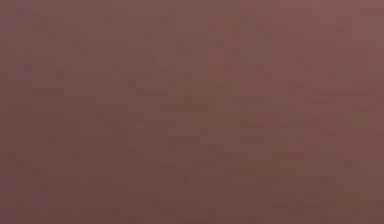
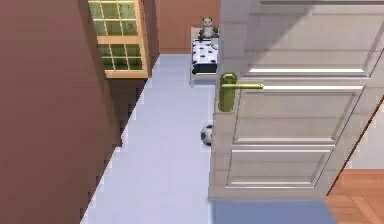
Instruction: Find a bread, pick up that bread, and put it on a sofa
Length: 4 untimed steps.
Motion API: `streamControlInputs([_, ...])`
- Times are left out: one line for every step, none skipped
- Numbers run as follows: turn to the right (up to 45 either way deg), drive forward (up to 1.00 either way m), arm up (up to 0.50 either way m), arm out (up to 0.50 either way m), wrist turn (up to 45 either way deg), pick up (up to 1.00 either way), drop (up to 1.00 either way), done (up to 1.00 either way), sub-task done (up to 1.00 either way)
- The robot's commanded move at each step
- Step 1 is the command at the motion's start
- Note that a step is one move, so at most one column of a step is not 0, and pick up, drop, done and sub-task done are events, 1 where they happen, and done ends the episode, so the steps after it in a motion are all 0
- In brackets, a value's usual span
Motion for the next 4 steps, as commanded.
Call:
streamControlInputs([45.0,0.0,0.0,0.0,0.0,0.0,0.0,0.0,0.0])
streamControlInputs([45.0,0.0,0.0,0.0,0.0,0.0,0.0,0.0,0.0])
streamControlInputs([45.0,0.0,0.0,0.0,0.0,0.0,0.0,0.0,0.0])
streamControlInputs([30.0,0.0,0.0,0.0,0.0,0.0,0.0,0.0,0.0])
